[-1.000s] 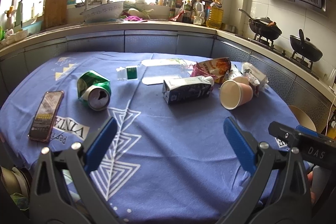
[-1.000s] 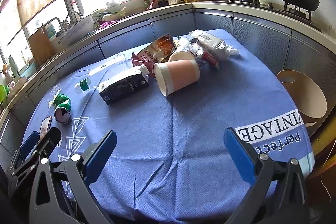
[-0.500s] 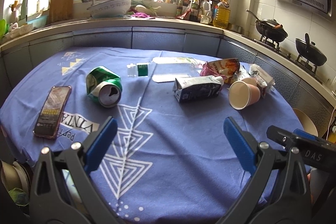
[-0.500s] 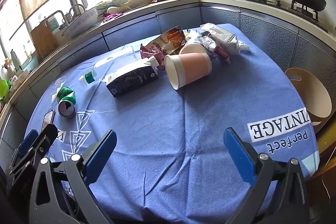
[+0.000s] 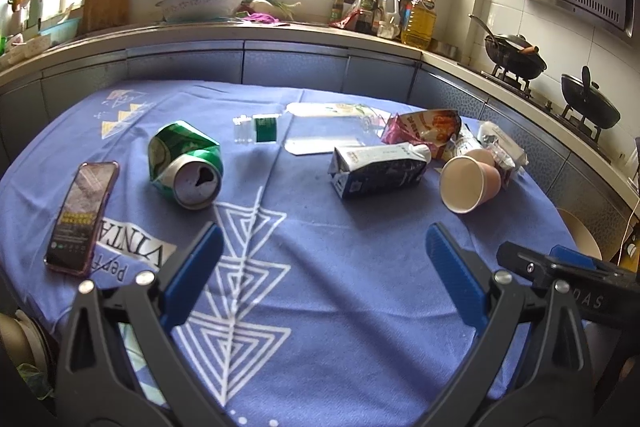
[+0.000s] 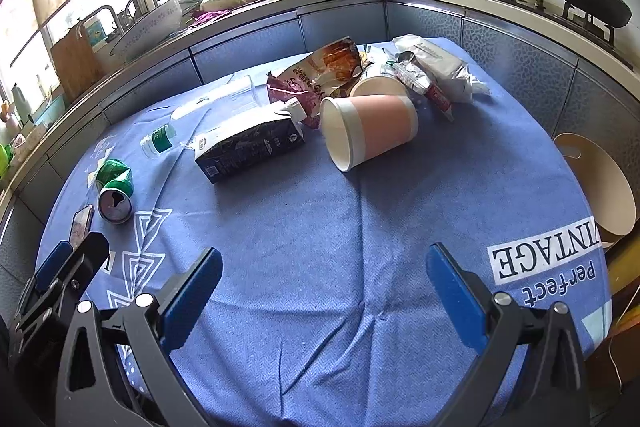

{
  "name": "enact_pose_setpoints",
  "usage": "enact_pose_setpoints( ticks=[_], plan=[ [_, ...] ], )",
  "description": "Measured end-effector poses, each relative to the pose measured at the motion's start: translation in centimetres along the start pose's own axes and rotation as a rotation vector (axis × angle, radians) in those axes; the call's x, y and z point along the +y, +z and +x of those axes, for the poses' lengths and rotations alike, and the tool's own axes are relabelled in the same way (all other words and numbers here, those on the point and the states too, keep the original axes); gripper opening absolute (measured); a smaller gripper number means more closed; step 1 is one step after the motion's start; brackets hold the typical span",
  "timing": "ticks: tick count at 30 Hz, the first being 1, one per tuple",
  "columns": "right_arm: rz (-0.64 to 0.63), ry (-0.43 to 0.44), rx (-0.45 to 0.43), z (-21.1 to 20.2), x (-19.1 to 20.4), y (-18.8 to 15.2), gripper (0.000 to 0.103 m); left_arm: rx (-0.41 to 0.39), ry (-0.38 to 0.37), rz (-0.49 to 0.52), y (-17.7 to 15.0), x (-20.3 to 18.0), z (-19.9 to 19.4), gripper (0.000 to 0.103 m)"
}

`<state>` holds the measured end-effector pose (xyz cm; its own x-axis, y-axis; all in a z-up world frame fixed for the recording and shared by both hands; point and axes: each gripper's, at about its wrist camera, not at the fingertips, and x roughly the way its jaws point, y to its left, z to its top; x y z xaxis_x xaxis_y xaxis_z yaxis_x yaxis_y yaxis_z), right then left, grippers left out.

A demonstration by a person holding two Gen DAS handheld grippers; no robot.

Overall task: Collect trash
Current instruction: 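Move both tools toward the table, left tool approaching the crushed green can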

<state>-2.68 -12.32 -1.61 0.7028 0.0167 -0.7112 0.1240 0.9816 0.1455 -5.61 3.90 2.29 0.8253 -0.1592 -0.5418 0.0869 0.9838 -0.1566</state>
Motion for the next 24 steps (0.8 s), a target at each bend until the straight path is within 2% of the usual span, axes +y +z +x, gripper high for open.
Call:
enact_pose_setpoints(
  ticks=[8, 16, 24],
  plan=[
    [-0.023, -0.051, -0.01, 1.5, 1.8, 1.7, 0.1, 0.025, 0.002, 0.004, 1.3, 1.8, 2.6, 0.097],
    [-0.017, -0.107, -0.011, 3.5, 4.0, 3.2, 0.1, 0.05, -0.051, 0.015, 2.0, 3.9, 5.0, 0.097],
    [0.003, -0.113, 0.012, 4.5, 5.0, 4.1, 0.1, 0.09, -0.064, 0.062, 3.7, 4.9, 6.4, 0.097]
  ],
)
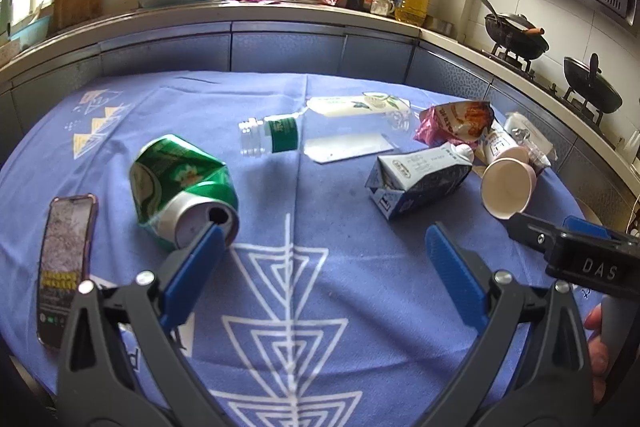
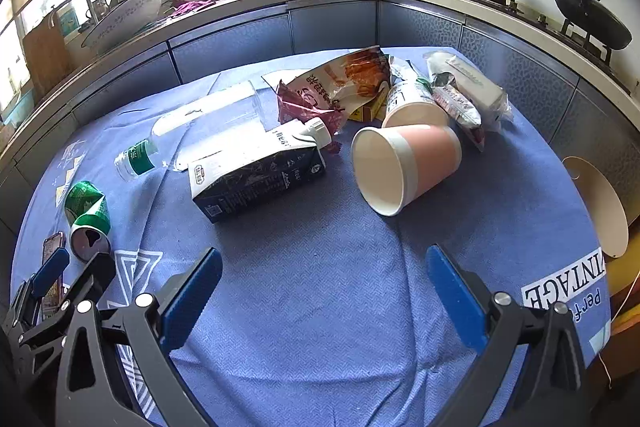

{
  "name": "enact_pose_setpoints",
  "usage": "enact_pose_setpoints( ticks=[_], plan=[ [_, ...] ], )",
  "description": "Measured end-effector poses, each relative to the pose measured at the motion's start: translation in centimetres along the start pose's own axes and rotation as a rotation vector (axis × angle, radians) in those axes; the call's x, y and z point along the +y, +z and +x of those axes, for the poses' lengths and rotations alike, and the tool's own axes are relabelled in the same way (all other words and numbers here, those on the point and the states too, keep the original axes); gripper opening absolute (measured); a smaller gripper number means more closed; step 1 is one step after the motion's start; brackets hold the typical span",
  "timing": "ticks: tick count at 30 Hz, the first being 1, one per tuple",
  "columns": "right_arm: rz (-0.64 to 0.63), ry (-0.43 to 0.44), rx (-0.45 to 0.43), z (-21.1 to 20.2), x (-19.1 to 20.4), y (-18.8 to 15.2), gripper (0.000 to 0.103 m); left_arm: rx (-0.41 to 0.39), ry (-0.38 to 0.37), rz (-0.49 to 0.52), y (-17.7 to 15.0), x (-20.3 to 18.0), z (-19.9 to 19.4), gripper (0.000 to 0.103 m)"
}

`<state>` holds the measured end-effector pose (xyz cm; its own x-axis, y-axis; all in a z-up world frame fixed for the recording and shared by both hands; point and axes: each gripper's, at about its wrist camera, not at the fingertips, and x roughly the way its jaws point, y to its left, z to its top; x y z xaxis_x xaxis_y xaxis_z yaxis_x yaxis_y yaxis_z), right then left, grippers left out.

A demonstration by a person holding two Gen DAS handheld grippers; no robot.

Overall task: Collect trash
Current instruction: 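Move both tools toward the table, left tool approaching the crushed green can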

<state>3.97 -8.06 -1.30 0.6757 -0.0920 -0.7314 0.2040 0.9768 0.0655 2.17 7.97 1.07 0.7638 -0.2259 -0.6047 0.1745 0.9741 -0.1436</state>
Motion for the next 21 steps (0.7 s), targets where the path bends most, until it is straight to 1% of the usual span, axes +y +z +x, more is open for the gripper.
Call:
enact_pose_setpoints(
  ticks=[4, 8, 12, 15, 21],
  plan=[
    [0.024, 0.027, -0.006, -0.1, -0.4, 0.2, 0.1, -0.011, 0.013, 0.029, 0.9, -0.6, -0.5, 0.097],
    [0.006, 0.045, -0.008, -0.1, -0.9, -0.2, 0.1, -0.023, 0.023, 0.003, 0.6, -1.1, -0.9, 0.097],
    [0.003, 0.049, -0.019, -0.5, -2.8, -0.8, 0.1, -0.002, 0.038, -0.01, -0.1, -2.4, -0.7, 0.097],
    [0.021, 0.06, -0.02, -0.6, -4.6, -1.1, 0.1, 0.006, 0.041, 0.004, -0.5, -3.9, -0.6, 0.097],
    [0.07, 0.106, -0.033, -0.8, -7.2, -1.3, 0.1, 0.016, 0.027, 0.03, -0.9, -6.4, -0.8, 0.097]
  ],
)
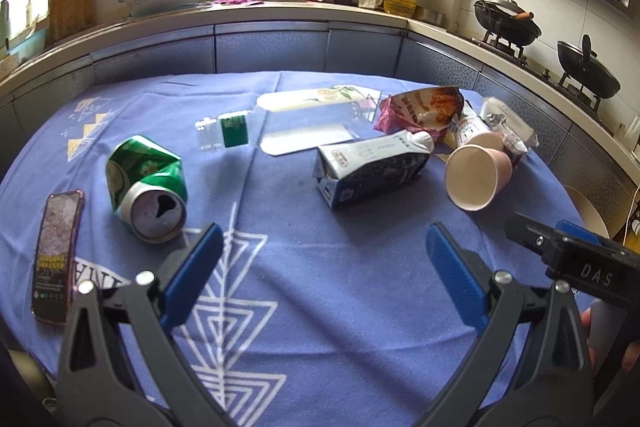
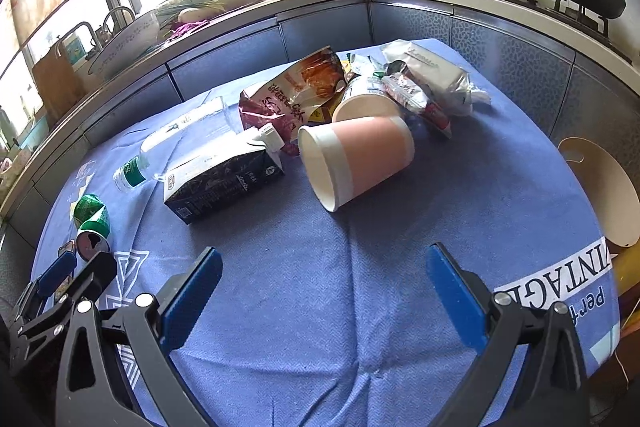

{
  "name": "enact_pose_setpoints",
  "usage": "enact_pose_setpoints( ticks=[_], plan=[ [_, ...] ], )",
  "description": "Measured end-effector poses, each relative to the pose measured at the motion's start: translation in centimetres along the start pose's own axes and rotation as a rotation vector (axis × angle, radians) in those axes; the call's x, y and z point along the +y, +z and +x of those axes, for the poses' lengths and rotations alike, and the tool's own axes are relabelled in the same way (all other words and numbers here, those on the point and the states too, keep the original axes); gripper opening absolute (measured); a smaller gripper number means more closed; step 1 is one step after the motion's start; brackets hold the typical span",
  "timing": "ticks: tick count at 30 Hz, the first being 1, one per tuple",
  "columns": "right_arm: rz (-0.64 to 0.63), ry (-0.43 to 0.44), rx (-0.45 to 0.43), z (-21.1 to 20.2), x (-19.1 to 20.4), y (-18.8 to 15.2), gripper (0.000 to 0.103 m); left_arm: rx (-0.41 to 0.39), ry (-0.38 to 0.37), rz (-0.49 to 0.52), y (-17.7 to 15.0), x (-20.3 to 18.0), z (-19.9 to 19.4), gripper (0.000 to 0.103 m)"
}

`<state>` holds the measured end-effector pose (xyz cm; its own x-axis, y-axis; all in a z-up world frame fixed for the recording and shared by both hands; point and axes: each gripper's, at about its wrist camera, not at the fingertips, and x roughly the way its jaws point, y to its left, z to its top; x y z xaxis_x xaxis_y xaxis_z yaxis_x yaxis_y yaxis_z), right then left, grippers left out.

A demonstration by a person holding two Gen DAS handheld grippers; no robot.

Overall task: Collect trash
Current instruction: 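Move both tools toward the table, left tool approaching the crushed green can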

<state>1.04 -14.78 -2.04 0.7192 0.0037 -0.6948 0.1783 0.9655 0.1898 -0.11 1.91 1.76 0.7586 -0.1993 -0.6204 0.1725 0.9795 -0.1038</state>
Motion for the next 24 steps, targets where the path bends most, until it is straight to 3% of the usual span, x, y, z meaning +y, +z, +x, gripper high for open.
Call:
enact_pose_setpoints(
  ticks=[9, 24],
  plan=[
    [0.011, 0.087, 0.007, 0.5, -1.5, -1.0, 0.1, 0.025, 0.118, 0.028, 0.7, -0.2, 1.0, 0.097],
    [0.034, 0.101, -0.002, -0.1, -2.2, -1.1, 0.1, 0.028, 0.151, 0.046, 0.5, 0.3, 1.1, 0.097]
  ],
)
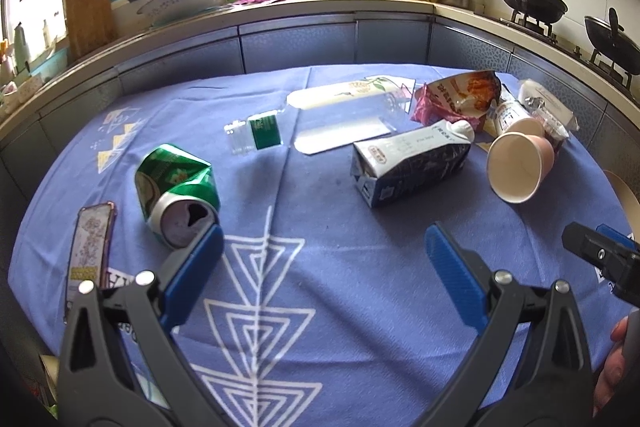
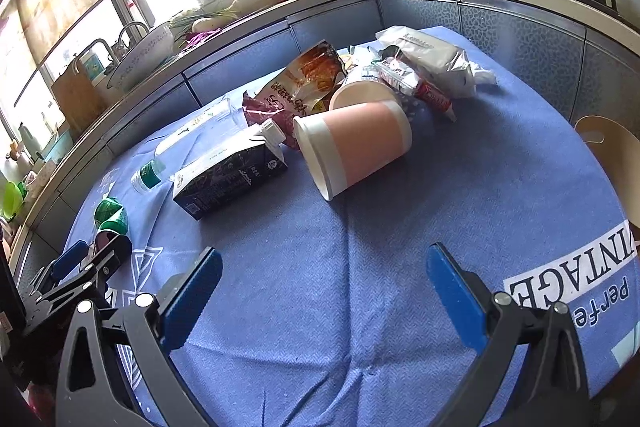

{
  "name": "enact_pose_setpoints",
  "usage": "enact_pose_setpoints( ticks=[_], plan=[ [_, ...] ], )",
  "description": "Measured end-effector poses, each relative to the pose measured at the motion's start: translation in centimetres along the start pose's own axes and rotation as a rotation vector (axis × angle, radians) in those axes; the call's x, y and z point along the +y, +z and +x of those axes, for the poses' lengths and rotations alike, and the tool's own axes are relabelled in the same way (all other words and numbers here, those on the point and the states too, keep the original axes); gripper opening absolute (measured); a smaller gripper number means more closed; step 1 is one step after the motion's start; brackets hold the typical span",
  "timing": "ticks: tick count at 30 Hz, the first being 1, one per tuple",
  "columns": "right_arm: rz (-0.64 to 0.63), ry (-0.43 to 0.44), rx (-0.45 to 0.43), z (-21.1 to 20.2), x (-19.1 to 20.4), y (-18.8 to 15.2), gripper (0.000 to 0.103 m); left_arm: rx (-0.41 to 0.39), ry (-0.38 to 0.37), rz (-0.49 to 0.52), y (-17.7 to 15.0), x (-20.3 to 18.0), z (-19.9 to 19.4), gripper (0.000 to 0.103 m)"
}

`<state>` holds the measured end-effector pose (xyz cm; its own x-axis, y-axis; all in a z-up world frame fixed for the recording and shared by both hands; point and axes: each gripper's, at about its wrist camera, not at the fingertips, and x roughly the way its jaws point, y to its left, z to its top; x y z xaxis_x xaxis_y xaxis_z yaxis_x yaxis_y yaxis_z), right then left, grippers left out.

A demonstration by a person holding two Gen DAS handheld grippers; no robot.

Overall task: Collect trash
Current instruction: 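Move both tools toward the table, left tool approaching the crushed green can, then close the left gripper around the crushed green can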

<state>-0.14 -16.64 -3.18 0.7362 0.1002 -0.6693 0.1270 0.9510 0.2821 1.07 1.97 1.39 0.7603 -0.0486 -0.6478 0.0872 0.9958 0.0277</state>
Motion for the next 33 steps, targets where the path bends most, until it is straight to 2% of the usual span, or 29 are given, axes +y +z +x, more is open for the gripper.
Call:
enact_pose_setpoints(
  ticks=[12, 19, 20, 21, 24, 27, 30, 33],
  plan=[
    [0.005, -0.024, 0.008, 0.5, 0.4, 0.6, 0.1, 0.009, -0.011, -0.019, 0.2, 1.4, 0.7, 0.097],
    [-0.018, -0.006, 0.018, 1.2, 0.9, 1.3, 0.099, 0.022, 0.04, -0.087, 0.9, 5.6, 1.7, 0.097],
    [-0.042, 0.0, 0.016, 1.3, 1.3, 1.3, 0.095, 0.024, 0.05, -0.1, 1.0, 6.5, 1.8, 0.097],
    [-0.069, 0.01, 0.019, 1.4, 1.8, 1.4, 0.085, 0.025, 0.062, -0.116, 1.2, 7.5, 1.9, 0.097],
    [-0.115, 0.077, 0.071, 2.6, 3.3, 1.7, 0.068, 0.042, 0.08, -0.191, 1.5, 10.7, 2.1, 0.097],
    [-0.125, 0.125, 0.104, 3.5, 4.6, 1.6, 0.065, 0.077, 0.101, -0.248, 1.7, 13.1, 2.8, 0.097],
    [-0.162, 0.131, 0.123, 4.0, 6.0, 1.4, 0.065, 0.106, 0.15, -0.268, 2.1, 14.5, 3.9, 0.097],
    [-0.166, 0.13, 0.144, 4.5, 6.5, 1.3, 0.065, 0.137, 0.144, -0.28, 2.5, 15.2, 5.3, 0.097]
  ],
)
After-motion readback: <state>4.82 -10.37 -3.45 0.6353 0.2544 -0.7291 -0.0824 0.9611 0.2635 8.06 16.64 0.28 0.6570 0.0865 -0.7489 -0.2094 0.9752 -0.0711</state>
